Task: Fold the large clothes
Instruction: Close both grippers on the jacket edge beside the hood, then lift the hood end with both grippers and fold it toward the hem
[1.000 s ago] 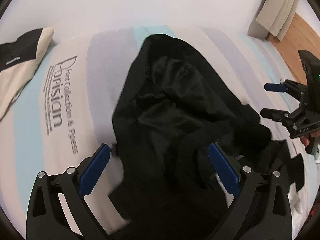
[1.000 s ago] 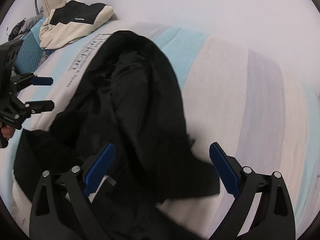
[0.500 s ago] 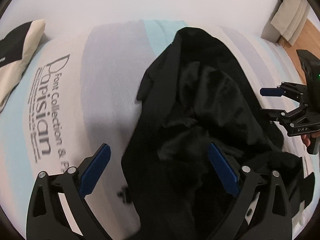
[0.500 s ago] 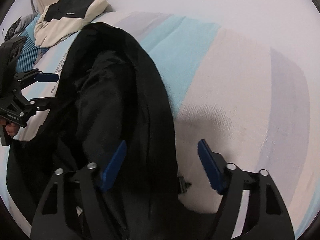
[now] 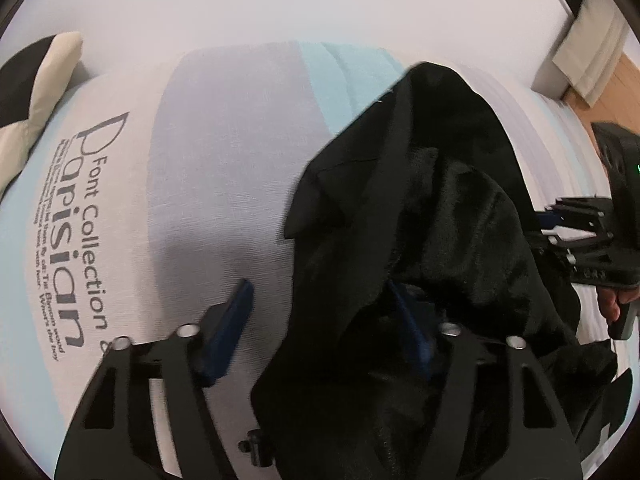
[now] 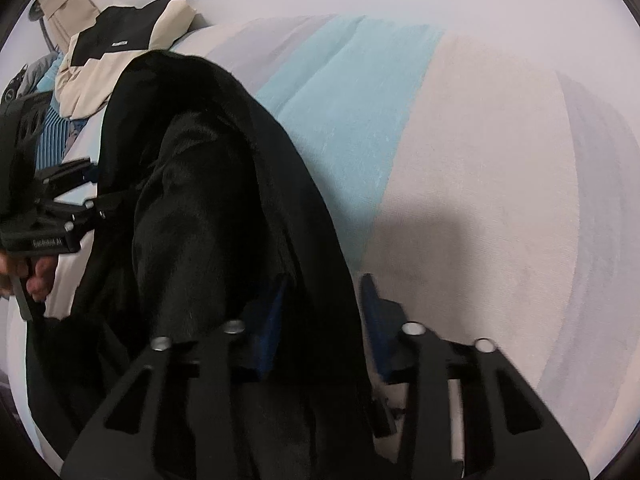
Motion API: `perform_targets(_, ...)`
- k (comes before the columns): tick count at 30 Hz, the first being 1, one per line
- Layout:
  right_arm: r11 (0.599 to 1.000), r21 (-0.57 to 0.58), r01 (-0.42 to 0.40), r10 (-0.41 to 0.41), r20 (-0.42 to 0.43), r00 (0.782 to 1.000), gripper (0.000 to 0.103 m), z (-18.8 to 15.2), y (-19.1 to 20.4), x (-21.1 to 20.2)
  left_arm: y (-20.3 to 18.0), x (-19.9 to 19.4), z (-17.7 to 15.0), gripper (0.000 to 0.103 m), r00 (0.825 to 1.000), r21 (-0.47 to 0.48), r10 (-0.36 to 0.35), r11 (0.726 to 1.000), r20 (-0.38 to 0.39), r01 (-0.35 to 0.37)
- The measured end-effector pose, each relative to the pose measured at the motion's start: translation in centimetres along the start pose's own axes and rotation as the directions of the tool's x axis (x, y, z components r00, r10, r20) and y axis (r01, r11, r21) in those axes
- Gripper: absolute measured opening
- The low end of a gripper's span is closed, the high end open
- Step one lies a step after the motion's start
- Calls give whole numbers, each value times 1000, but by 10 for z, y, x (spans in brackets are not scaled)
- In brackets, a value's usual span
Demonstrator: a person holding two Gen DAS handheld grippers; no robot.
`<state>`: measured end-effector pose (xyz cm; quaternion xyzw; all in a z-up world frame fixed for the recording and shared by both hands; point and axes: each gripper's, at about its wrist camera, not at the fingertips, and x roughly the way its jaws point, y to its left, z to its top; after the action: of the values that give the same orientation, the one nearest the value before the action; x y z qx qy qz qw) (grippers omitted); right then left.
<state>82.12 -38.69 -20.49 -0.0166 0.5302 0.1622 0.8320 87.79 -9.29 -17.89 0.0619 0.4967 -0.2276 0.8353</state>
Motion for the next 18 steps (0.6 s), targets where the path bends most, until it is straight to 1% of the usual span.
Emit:
perform_targets(1,1000,7,3,-4,3,1000,28,1,1,0,-2,1,0,53,1000,1,-4,1000,-3,4)
perform_targets(2,1000,13,5,-5,5,1000,22,3,2,0,-4,2,0,49,1000,4,-6,1000,-2,6)
perform_targets(3,1000,17,4,-4,6,1000,18,2,2,0,-6,1,0,47,1000,7,-6,1000,0,6)
perform_targets(5,1000,20,15,-15,6,1000,11,3,3,0,-8,2,0,38,1000,12,0,1000,0,0)
perform_targets(6,1000,24,8,-8,5,1000,9,4,3,0,-13,1,0,35,1000,12,0,1000,-1,0)
perform_targets(7,1000,27,4,-4,2,1000,8,4,3,0,-14,1,0,30,1000,14,0,1000,0,0)
perform_targets(8,1000,27,8,-8,-1,1000,6,4,3,-1,-16,0,1,27,1000,18,14,1000,7,-14)
perform_targets(9,1000,27,8,-8,-2,1000,5,4,3,-1,-14,-2,1,25,1000,19,23,1000,10,-23)
perform_targets(11,999,23,24,-24,6,1000,3,6,7,-6,-17,-4,1,18,999,16,45,999,19,-45)
perform_targets(13,999,19,41,-42,19,999,3,8,13,-14,-22,-11,2,13,998,15,57,998,32,-57)
perform_targets(15,999,13,51,-51,36,998,2,8,17,-23,-30,-20,3,10,996,30,74,997,47,-76)
perform_targets(18,998,-1,62,-62,55,997,2,5,25,-40,-35,-38,2,8,995,28,77,996,70,-79)
